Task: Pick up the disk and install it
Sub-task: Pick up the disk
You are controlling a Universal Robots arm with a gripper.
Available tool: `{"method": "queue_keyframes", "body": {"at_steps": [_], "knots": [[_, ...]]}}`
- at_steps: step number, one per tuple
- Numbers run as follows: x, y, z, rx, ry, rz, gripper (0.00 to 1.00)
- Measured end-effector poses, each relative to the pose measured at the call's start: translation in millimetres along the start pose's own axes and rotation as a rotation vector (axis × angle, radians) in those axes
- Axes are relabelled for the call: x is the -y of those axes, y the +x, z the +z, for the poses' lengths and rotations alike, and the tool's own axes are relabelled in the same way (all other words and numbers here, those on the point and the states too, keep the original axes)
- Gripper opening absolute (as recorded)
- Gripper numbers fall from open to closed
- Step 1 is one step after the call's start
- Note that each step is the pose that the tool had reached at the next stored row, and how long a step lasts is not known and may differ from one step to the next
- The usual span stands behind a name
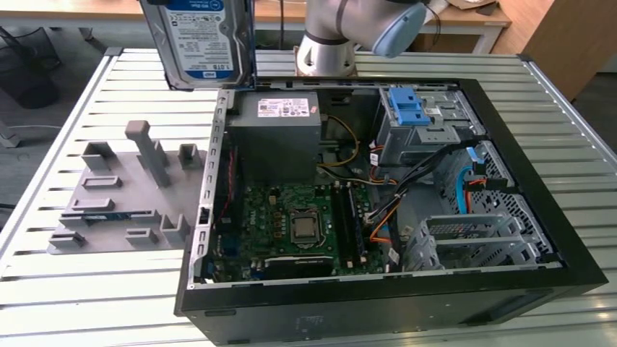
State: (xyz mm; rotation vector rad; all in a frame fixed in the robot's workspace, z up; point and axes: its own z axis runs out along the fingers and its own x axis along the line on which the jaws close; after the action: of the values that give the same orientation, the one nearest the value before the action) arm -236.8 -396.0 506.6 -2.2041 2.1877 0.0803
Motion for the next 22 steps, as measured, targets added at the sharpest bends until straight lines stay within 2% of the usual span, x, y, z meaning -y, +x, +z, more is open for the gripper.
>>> {"method": "queue_keyframes", "body": {"at_steps": [3,5,19,21,22], "knots": [[1.8,6.5,0.1,0.0,0.0001,0.0,0.36],[7.1,8.3,0.0,-0.0001,0.0,0.0,0.36],[69.3,9.4,4.2,-0.0008,0.0,0.0,0.36],[75.6,9.5,4.3,-0.0076,0.0,0.0,0.36],[77.7,9.5,4.3,-0.0135,-0.0001,0.0,0.36]]}}
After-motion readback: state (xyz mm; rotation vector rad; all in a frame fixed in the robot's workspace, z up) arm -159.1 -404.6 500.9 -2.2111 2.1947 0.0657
